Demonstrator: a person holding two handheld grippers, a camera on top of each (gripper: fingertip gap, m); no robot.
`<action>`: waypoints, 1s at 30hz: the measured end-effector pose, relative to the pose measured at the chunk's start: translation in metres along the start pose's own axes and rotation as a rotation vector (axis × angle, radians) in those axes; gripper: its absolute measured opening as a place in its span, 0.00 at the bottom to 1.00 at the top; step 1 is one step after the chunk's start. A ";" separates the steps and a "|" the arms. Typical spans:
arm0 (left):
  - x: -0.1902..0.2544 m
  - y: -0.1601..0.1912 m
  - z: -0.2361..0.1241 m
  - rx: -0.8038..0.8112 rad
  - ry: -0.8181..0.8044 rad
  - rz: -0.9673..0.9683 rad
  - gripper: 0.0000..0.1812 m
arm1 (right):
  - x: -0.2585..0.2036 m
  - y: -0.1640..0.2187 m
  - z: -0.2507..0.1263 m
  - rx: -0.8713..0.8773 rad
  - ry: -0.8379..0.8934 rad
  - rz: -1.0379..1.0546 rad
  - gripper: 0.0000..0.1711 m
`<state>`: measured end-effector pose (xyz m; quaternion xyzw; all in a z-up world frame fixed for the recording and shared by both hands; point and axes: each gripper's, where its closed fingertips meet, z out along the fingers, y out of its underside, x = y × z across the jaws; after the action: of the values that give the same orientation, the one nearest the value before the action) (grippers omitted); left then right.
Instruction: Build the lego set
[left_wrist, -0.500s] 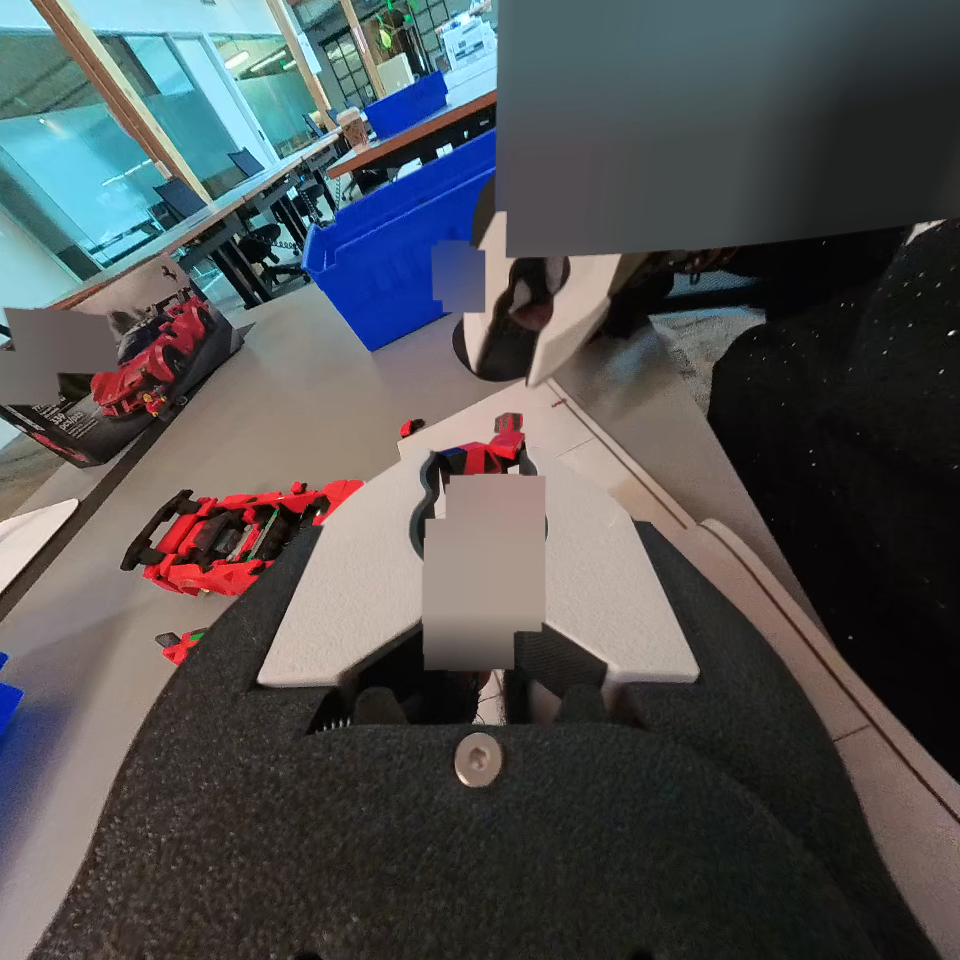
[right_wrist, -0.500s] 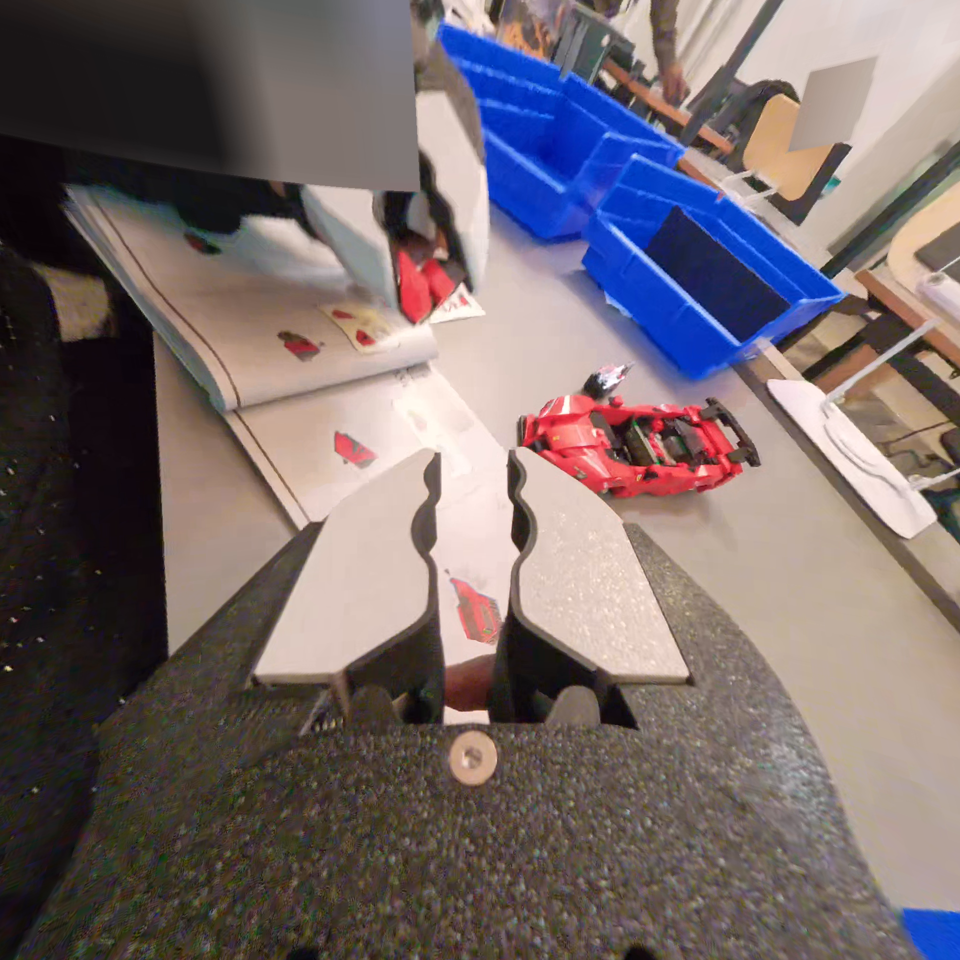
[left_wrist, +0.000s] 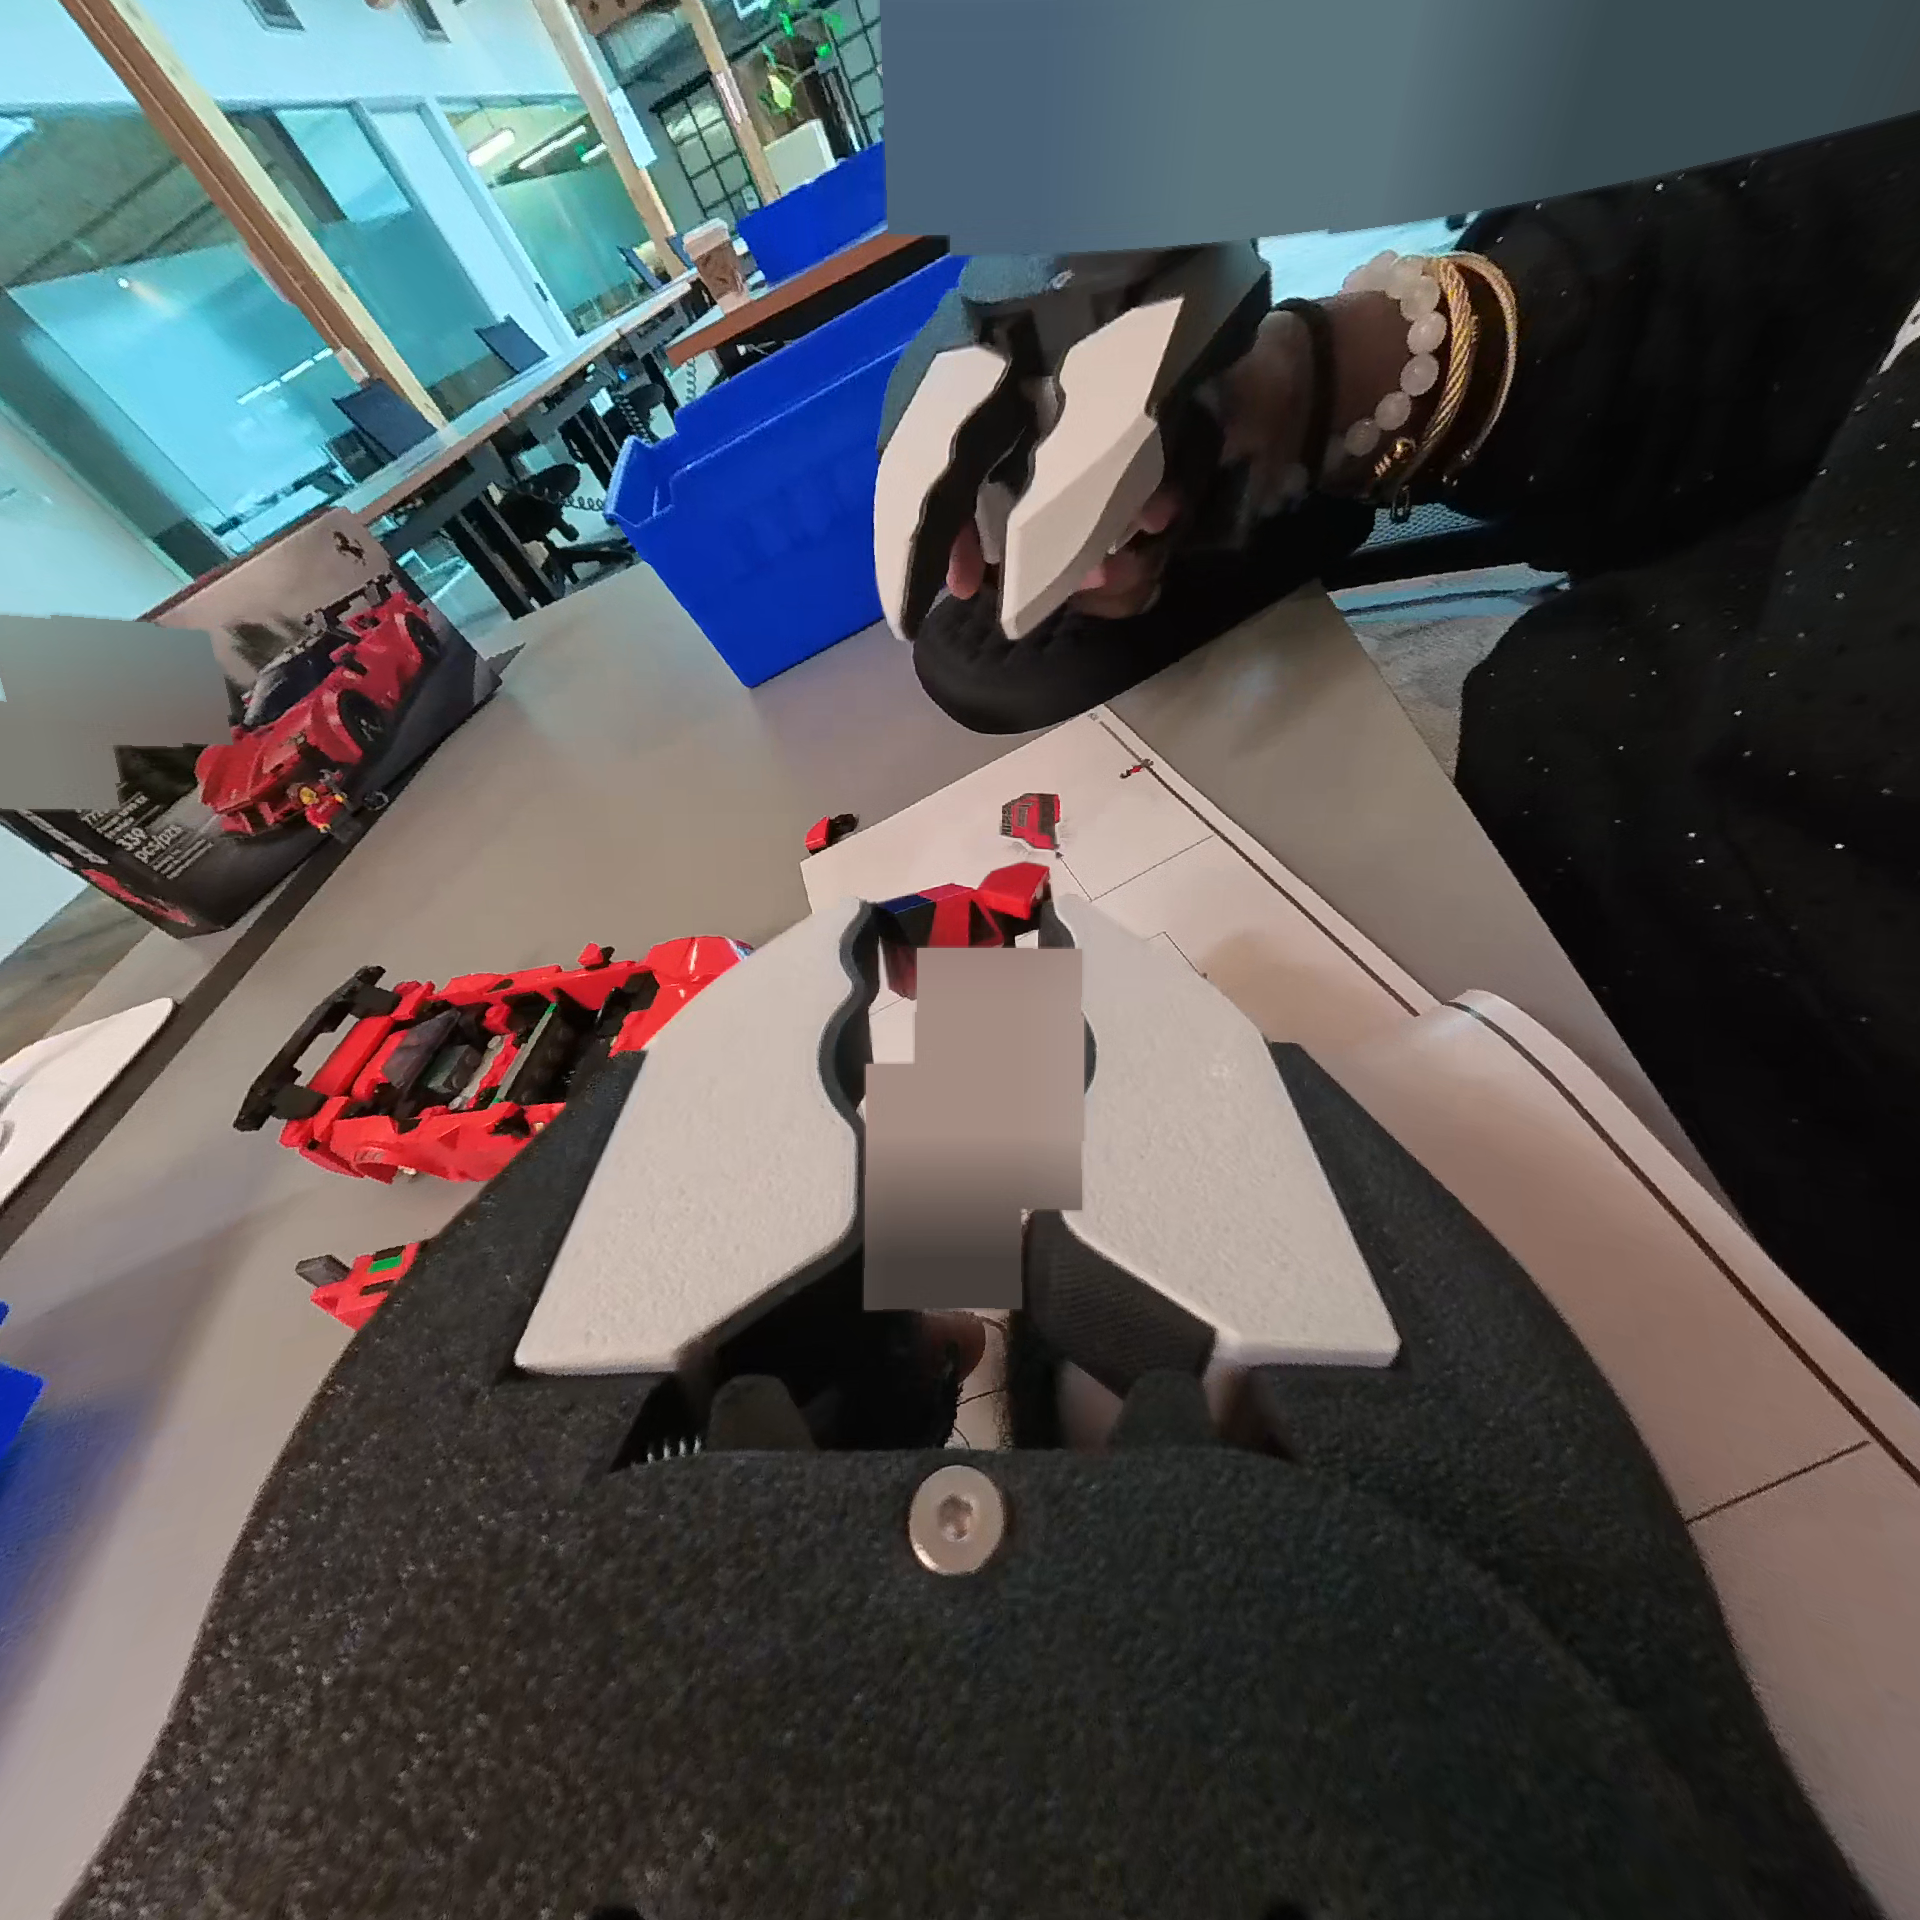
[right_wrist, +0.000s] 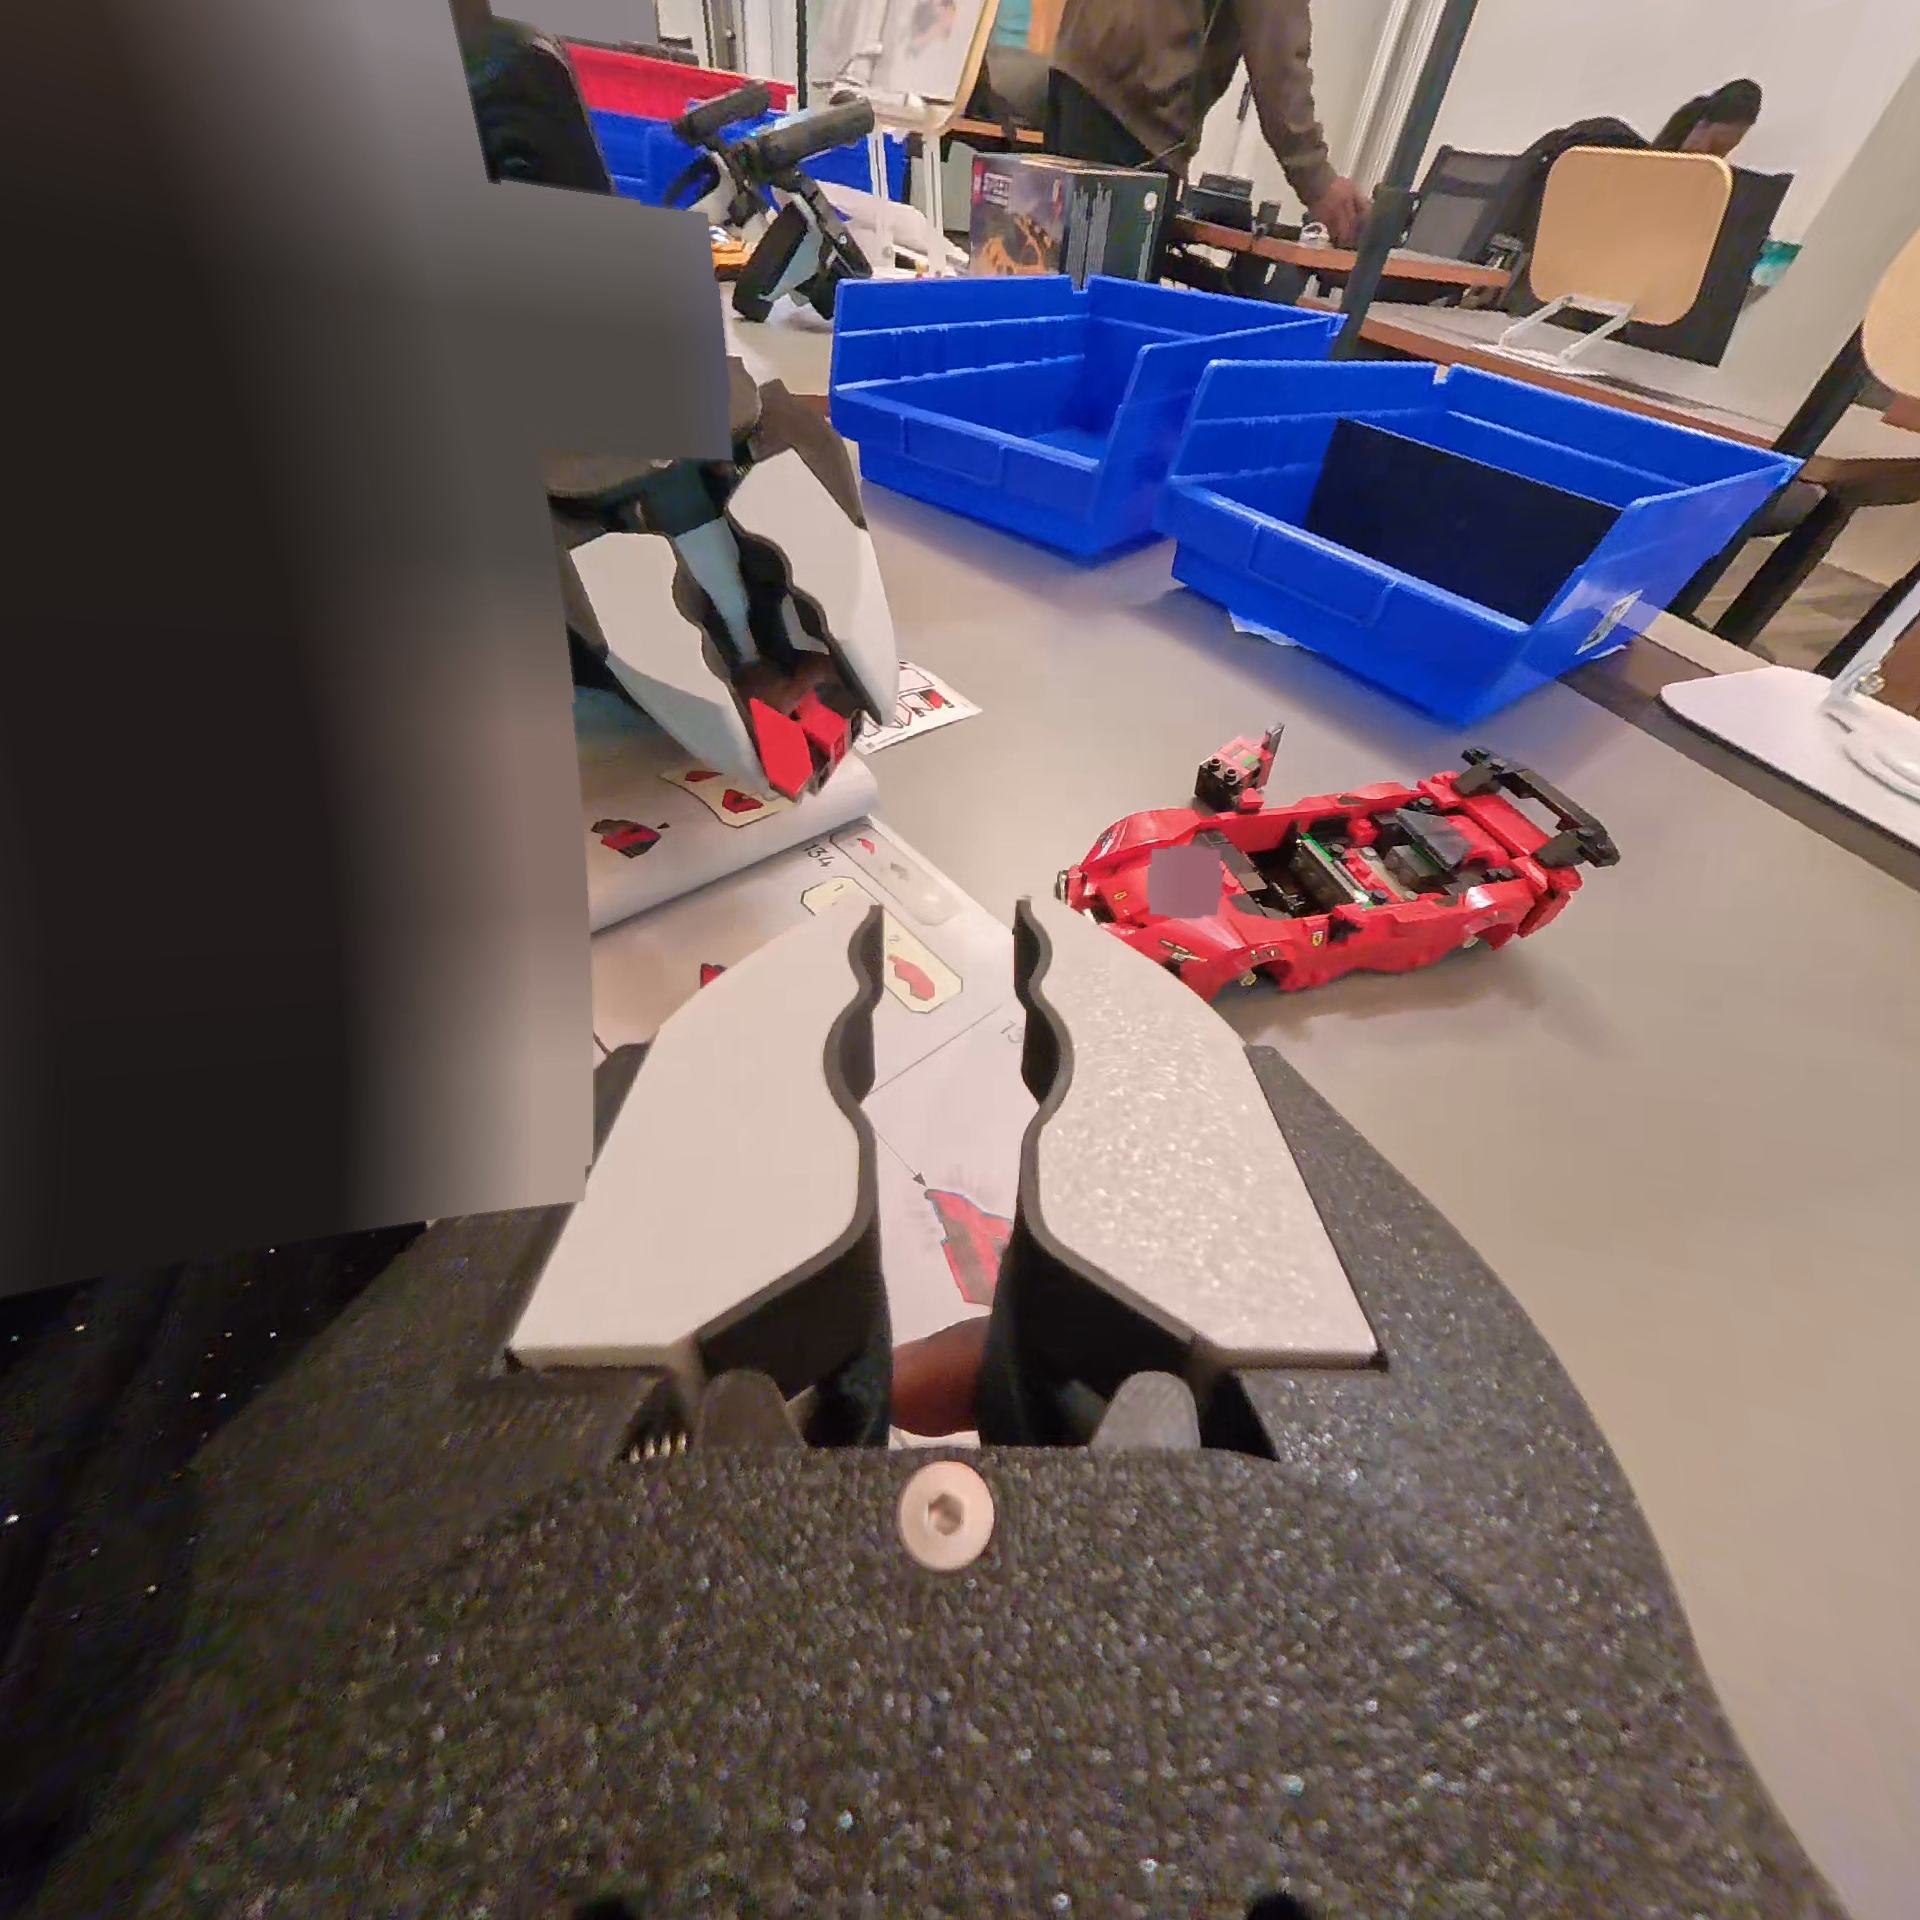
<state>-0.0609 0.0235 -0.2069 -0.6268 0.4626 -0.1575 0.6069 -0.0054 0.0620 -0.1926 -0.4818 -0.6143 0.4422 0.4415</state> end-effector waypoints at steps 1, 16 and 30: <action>-0.001 -0.001 -0.001 0.008 -0.006 0.003 0.16 | 0.000 0.001 0.000 -0.004 -0.004 0.000 0.14; 0.006 -0.036 -0.016 0.258 0.025 0.043 0.16 | 0.000 0.002 0.001 -0.002 -0.011 0.015 0.14; 0.000 -0.103 -0.093 0.886 0.196 -0.189 0.16 | 0.000 0.004 0.003 -0.023 -0.012 0.011 0.14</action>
<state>-0.0918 -0.0508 -0.0938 -0.3286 0.3466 -0.4530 0.7528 -0.0069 0.0619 -0.1974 -0.4875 -0.6194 0.4405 0.4297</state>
